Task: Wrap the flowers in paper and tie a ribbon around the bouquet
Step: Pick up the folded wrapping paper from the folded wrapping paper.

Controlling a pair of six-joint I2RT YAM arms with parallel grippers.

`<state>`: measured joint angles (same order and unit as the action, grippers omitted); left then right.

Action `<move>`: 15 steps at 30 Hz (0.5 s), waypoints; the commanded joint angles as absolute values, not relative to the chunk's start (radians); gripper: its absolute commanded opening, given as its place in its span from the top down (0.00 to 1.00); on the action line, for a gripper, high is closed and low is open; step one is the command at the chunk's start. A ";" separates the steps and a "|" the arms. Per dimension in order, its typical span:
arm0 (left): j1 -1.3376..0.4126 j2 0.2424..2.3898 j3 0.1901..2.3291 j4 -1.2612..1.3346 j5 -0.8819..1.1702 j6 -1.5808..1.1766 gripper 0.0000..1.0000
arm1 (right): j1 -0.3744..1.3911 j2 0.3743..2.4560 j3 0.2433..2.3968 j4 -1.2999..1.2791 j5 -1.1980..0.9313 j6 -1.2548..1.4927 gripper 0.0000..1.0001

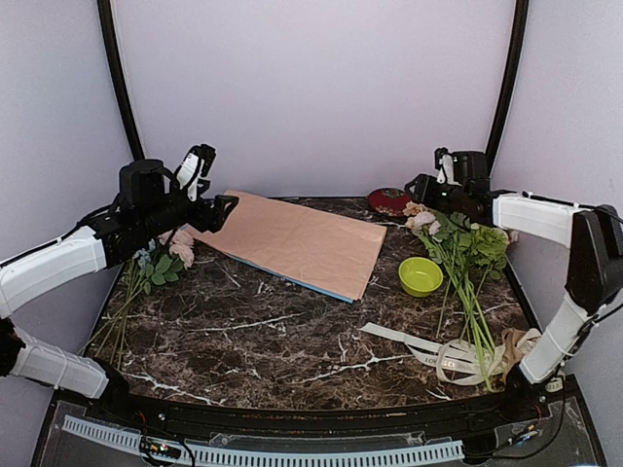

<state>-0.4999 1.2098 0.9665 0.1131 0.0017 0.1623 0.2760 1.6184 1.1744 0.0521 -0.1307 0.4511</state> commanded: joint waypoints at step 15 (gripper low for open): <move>-0.506 1.201 0.820 0.134 0.089 0.202 0.13 | 0.318 2.097 1.521 -0.131 -0.160 0.621 0.33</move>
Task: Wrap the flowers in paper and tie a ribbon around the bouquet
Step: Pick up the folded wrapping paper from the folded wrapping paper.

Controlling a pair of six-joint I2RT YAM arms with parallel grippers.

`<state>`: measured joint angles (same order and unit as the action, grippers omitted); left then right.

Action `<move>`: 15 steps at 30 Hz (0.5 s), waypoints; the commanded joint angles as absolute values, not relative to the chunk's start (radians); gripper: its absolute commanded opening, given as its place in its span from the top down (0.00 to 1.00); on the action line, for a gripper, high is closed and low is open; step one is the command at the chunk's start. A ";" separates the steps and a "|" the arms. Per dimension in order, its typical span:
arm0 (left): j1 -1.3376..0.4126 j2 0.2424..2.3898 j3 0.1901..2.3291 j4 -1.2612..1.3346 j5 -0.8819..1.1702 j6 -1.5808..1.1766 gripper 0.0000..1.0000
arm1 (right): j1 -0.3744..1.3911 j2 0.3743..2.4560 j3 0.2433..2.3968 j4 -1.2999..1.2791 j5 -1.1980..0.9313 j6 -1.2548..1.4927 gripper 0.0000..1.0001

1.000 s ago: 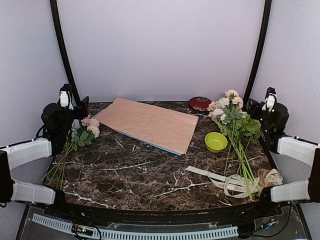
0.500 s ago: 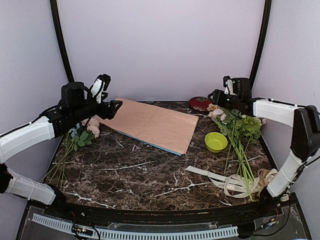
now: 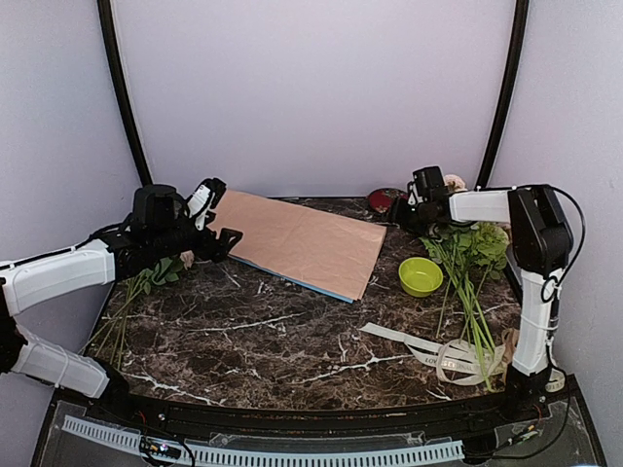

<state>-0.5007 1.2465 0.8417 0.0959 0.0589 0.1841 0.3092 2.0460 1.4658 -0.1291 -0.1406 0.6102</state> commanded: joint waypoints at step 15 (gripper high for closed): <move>-0.505 1.207 0.804 0.150 0.121 0.189 0.13 | 0.320 2.268 1.745 -0.241 -0.289 0.516 0.39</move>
